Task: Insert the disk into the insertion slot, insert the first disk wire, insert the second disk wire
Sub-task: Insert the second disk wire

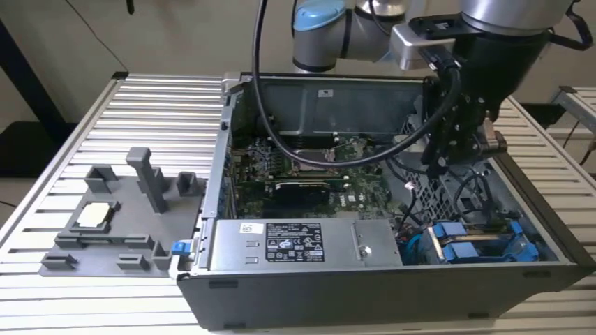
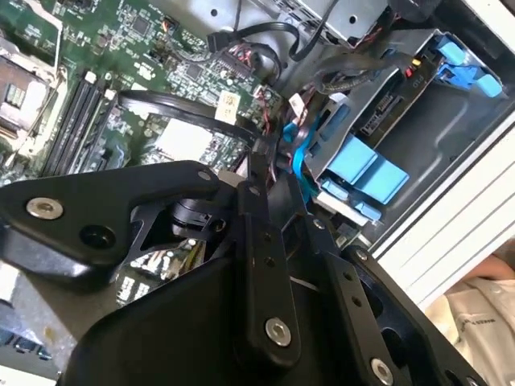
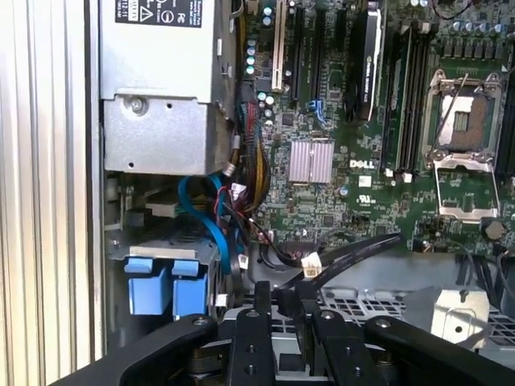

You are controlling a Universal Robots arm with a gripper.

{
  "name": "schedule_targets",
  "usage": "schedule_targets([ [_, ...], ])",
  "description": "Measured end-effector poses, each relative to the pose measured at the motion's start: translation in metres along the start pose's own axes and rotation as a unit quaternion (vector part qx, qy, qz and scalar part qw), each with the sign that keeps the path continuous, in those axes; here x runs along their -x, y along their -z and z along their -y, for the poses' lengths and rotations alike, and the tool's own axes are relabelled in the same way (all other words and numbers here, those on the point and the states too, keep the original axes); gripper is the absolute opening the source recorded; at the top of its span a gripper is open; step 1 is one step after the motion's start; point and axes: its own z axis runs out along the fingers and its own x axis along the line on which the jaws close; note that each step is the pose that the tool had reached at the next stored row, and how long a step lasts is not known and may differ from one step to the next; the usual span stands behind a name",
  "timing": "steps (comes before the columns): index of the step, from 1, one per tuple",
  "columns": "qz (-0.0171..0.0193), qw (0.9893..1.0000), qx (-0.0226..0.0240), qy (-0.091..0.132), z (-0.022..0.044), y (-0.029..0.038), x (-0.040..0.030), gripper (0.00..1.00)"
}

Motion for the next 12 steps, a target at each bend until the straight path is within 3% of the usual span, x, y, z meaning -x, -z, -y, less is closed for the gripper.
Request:
schedule_targets([
  [2,-0.0049,1.0,-0.0028,0.002,-0.0016,-0.0011,0.0016,0.27],
  [8,-0.0074,0.9997,-0.0235,0.006,-0.0064,-0.0068,0.0057,0.27],
  [12,-0.0152,0.9994,-0.0316,0.008,-0.008,-0.0092,0.0066,0.27],
])
